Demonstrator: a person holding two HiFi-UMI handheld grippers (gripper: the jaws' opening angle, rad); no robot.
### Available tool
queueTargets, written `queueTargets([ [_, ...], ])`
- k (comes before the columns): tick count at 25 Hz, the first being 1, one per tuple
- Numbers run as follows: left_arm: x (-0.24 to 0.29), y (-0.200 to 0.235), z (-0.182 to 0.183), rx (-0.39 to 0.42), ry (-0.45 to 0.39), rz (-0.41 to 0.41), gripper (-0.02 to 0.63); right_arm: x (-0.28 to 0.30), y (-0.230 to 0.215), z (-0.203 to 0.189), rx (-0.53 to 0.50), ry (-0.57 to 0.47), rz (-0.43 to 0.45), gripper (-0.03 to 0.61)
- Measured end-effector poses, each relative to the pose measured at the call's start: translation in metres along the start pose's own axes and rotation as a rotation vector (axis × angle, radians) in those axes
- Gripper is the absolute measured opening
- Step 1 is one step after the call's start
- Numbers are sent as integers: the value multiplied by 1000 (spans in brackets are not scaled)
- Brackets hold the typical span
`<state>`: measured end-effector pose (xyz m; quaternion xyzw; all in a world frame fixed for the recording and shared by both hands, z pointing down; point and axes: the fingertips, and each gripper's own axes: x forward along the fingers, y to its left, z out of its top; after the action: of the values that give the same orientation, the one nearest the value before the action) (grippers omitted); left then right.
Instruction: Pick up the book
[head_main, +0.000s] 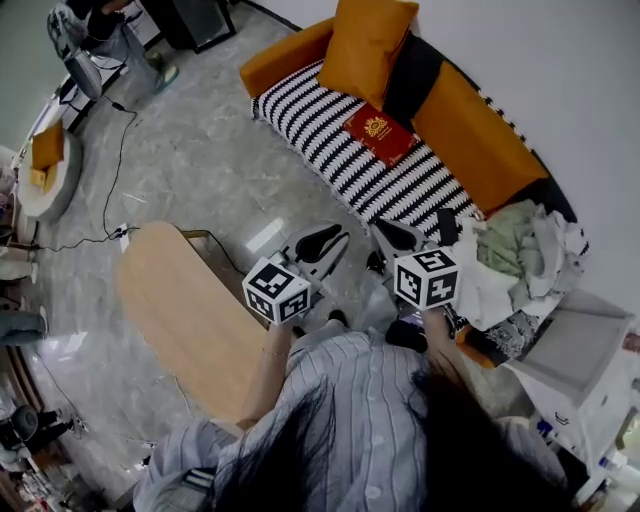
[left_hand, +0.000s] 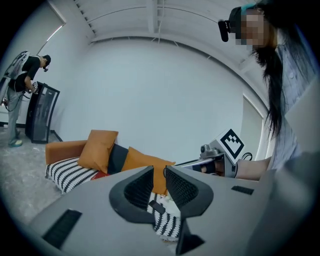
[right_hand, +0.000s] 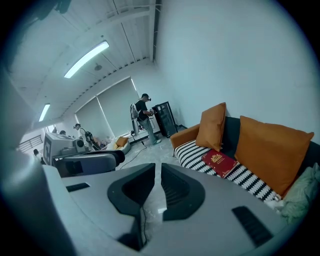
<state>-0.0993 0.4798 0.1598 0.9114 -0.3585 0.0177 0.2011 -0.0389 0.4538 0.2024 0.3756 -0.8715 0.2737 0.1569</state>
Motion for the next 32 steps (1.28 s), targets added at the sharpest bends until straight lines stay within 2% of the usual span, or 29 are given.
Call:
queueTargets([
  [6, 53, 26, 26, -25, -20, 25, 68, 25, -49, 39, -3, 22, 25, 49],
  [17, 123, 56, 40, -57, 11, 83, 67, 55, -117, 70, 18, 68, 78, 49],
  [22, 148, 61, 49, -51, 0, 110, 67, 60, -140, 85, 55, 58, 117, 49],
  [32, 175, 59, 53, -37, 27, 126, 67, 59, -169, 91, 83, 52, 131, 49],
])
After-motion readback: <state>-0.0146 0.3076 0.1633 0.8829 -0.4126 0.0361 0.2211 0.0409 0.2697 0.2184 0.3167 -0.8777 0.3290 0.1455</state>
